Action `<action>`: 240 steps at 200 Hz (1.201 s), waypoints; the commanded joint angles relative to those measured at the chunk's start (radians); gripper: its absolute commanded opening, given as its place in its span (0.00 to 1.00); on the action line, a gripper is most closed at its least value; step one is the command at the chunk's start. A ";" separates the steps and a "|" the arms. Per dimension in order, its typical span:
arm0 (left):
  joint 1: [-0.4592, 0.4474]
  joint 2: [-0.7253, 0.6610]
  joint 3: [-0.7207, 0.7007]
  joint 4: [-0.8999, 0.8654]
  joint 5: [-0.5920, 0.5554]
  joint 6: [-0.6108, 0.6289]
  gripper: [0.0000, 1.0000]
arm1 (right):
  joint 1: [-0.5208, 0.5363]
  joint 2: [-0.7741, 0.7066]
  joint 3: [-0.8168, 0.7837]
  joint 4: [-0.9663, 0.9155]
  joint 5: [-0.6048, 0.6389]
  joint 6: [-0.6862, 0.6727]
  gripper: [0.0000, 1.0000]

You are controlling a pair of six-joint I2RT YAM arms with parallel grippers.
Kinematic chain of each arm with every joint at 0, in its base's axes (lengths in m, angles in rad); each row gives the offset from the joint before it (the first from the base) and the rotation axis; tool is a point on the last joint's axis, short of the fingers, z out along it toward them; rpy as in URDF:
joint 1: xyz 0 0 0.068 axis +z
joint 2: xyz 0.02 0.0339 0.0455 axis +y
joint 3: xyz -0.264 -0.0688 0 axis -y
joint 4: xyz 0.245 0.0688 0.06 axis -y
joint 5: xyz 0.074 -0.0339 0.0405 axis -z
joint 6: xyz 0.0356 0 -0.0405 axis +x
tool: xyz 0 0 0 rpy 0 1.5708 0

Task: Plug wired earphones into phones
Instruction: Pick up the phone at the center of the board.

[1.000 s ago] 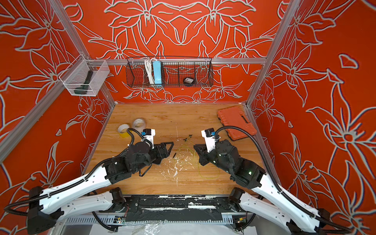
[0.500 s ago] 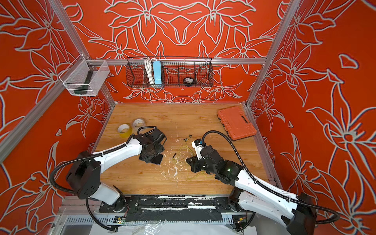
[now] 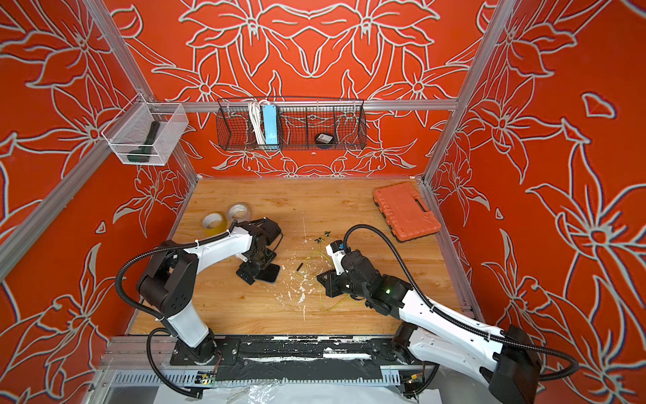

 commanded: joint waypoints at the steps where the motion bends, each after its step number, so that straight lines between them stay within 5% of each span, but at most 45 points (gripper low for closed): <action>1: 0.017 0.027 0.013 0.002 0.022 -0.061 0.94 | 0.001 -0.005 -0.004 -0.013 -0.014 -0.004 0.00; 82: 0.028 0.083 -0.030 0.076 0.067 -0.086 0.94 | 0.001 -0.002 -0.002 -0.030 -0.011 -0.011 0.00; 150: 0.027 0.109 -0.074 0.089 0.100 -0.114 0.70 | 0.002 0.034 -0.030 0.026 -0.032 0.016 0.00; 240: 0.028 0.050 -0.094 0.189 0.274 -0.080 0.59 | 0.024 0.207 -0.141 0.440 -0.115 0.091 0.00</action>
